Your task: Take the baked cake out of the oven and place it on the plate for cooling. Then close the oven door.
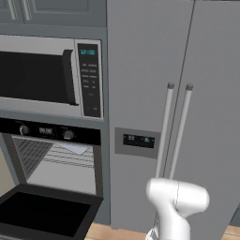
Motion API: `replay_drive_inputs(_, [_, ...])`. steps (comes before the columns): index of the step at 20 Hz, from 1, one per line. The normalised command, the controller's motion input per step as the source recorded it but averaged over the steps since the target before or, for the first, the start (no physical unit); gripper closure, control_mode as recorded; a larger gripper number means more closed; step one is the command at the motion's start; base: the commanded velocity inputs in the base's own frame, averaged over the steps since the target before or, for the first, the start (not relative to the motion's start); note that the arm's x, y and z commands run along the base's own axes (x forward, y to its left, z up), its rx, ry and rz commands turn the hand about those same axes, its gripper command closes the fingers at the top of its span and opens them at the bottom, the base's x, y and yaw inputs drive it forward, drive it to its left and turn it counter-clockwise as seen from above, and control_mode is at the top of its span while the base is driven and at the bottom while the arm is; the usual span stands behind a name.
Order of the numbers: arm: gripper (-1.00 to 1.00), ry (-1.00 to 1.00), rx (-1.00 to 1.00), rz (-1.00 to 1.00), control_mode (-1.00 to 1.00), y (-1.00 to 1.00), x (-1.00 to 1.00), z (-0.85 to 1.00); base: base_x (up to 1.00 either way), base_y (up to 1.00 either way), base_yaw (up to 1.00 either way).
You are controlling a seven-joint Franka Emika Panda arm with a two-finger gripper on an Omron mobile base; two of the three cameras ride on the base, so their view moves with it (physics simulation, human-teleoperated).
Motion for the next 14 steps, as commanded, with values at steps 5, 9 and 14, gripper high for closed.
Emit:
replay_drive_inputs(5, [-1.0, -0.05, -0.03, 0.0, -1.0, -0.03, 0.4, -0.29, 0.0, 0.0, 0.0])
replay_drive_inputs(9, [-1.0, -0.11, 0.0, -0.01, -1.0, -0.17, 0.52, -0.18, 0.0, 0.0, 0.0])
replay_drive_inputs(14, [-1.0, -0.3, 0.0, -0.01, -1.0, -0.43, 0.64, 0.0, 0.0, 0.0, 0.0])
